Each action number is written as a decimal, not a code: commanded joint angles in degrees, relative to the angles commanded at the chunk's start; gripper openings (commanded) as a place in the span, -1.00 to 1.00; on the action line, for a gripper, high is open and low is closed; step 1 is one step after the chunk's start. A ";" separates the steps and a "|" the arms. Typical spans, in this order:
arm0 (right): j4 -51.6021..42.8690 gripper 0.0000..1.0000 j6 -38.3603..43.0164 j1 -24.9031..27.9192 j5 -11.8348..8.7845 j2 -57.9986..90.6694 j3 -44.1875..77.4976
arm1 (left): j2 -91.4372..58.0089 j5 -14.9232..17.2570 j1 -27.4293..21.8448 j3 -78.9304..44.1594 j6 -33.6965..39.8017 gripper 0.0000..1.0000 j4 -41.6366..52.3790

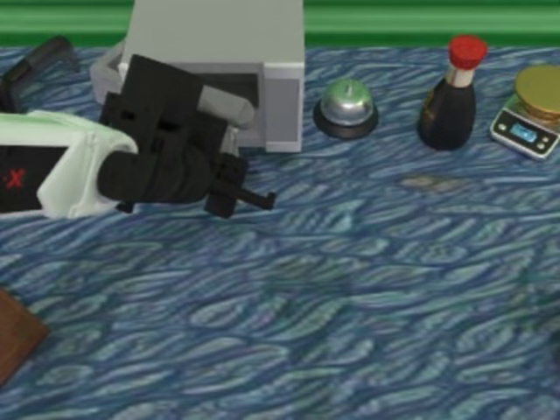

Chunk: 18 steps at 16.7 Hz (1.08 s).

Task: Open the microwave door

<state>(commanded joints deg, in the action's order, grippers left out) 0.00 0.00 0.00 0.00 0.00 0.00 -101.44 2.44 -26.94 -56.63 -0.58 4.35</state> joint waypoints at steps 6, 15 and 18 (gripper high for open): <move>0.00 1.00 0.00 0.00 0.00 0.00 0.00 | 0.00 0.00 0.00 0.00 0.00 -1.00 0.00; 0.00 1.00 0.00 0.00 0.00 0.00 0.00 | 0.13 0.92 -0.06 0.28 -0.38 -1.00 0.13; 0.00 1.00 0.00 0.00 0.00 0.00 0.00 | 1.11 2.33 0.94 1.04 -2.36 -1.00 -0.06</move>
<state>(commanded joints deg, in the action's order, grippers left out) 0.00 0.00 0.00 0.00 0.00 0.00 -100.33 4.77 -26.00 -55.58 -2.94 4.29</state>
